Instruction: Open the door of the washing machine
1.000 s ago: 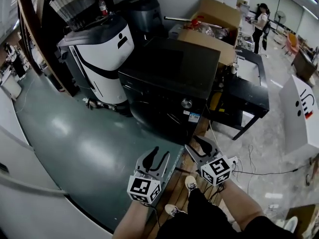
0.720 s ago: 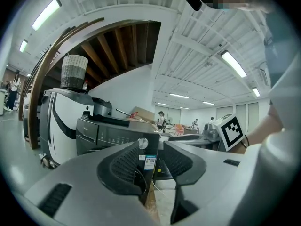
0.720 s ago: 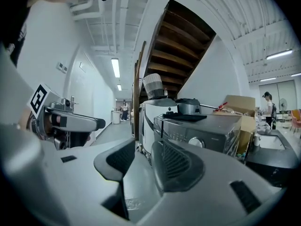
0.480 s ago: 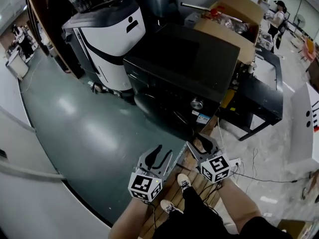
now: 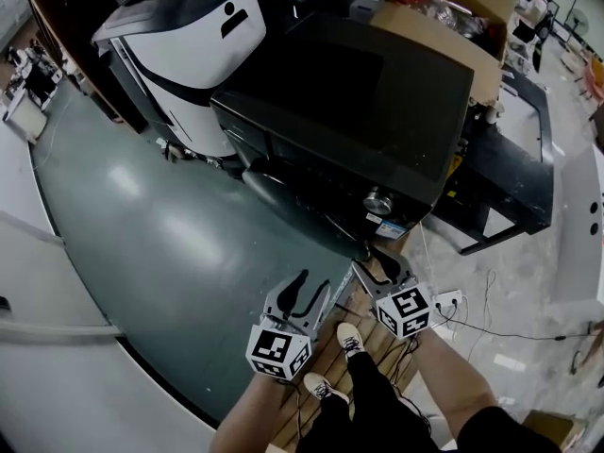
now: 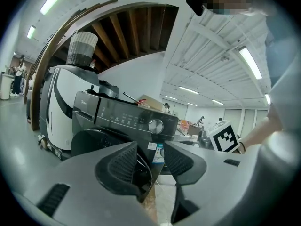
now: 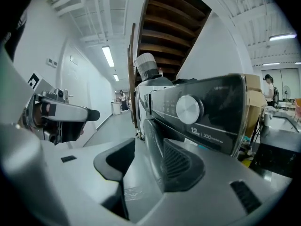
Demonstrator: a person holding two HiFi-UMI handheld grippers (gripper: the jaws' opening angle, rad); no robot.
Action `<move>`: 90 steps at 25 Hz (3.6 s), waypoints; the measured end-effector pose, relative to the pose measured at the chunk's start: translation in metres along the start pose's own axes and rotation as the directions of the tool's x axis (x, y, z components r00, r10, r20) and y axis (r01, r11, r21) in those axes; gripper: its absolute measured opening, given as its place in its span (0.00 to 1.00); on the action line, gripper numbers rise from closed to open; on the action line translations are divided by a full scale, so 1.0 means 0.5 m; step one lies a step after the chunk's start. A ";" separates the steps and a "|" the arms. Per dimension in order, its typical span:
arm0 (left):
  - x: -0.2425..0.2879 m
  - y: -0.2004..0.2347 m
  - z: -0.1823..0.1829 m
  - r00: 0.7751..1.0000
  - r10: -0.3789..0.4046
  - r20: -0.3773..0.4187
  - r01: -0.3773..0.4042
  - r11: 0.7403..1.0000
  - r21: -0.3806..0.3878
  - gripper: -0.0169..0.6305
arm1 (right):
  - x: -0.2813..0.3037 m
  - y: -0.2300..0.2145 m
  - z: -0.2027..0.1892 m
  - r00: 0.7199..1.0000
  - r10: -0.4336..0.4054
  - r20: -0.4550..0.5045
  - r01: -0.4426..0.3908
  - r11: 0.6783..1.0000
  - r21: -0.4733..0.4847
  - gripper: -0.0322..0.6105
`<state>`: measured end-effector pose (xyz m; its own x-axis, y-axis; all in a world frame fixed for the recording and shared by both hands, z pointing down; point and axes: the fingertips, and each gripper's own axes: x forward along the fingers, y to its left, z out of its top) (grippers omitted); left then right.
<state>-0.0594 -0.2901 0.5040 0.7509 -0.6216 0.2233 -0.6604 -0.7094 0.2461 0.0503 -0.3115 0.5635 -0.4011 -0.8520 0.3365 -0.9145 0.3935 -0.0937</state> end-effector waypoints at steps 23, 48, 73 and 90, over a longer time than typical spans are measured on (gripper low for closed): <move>0.191 0.107 -0.126 0.993 0.075 -0.093 -0.079 0.996 -0.041 0.33 | 0.218 -0.118 -0.207 0.976 0.024 -0.218 -0.026 1.000 -0.003 0.23; 0.020 0.205 -0.197 0.974 0.177 -0.140 -0.192 0.976 -0.100 0.37 | 0.165 0.182 -0.186 0.951 0.245 -0.190 -0.254 0.967 -0.023 0.25; -0.200 0.427 -0.225 0.912 0.377 -0.162 -0.397 0.910 -0.120 0.38 | 0.246 0.302 -0.059 0.969 0.237 -0.064 -0.237 0.971 0.020 0.25; -0.275 0.577 -0.210 0.876 0.460 -0.149 -0.478 0.870 -0.123 0.38 | 0.359 0.386 -0.025 0.963 0.261 -0.074 -0.262 0.965 0.000 0.25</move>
<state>-0.3538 -0.3746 0.6436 0.3531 -0.8209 0.4489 -0.9338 -0.2796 0.2232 -0.1974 -0.3843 0.6174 -0.6208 -0.6918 0.3688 -0.7778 0.6027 -0.1785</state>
